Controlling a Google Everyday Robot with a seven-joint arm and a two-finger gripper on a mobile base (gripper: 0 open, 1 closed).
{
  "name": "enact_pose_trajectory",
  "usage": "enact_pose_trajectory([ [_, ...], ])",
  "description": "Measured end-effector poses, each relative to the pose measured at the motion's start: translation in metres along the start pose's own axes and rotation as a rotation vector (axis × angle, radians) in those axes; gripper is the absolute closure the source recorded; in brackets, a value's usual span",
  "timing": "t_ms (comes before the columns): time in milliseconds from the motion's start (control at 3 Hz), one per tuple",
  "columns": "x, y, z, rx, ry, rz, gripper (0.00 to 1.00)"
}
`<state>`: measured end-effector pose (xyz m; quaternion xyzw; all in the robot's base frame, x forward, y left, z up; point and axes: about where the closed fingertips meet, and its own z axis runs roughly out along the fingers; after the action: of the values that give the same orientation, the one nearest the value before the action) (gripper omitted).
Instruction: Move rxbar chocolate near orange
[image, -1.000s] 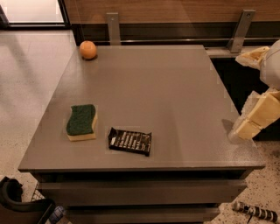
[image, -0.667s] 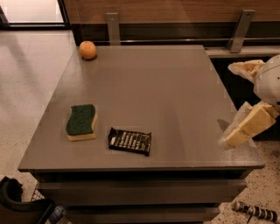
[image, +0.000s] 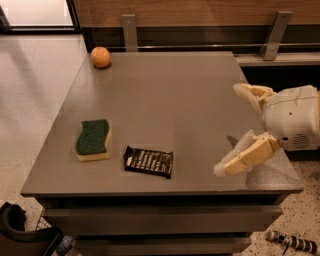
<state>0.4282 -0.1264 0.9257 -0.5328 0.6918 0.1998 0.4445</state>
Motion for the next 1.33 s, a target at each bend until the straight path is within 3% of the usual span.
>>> enact_pose_trajectory([
  [333,-0.013,0.004,0.006,-0.004,-0.068,0.008,0.00],
  [1000,-0.015,0.008,0.016,-0.017,-0.047,0.010,0.00],
  [1333,-0.017,0.016,0.038,-0.033,-0.038,0.019,0.00],
])
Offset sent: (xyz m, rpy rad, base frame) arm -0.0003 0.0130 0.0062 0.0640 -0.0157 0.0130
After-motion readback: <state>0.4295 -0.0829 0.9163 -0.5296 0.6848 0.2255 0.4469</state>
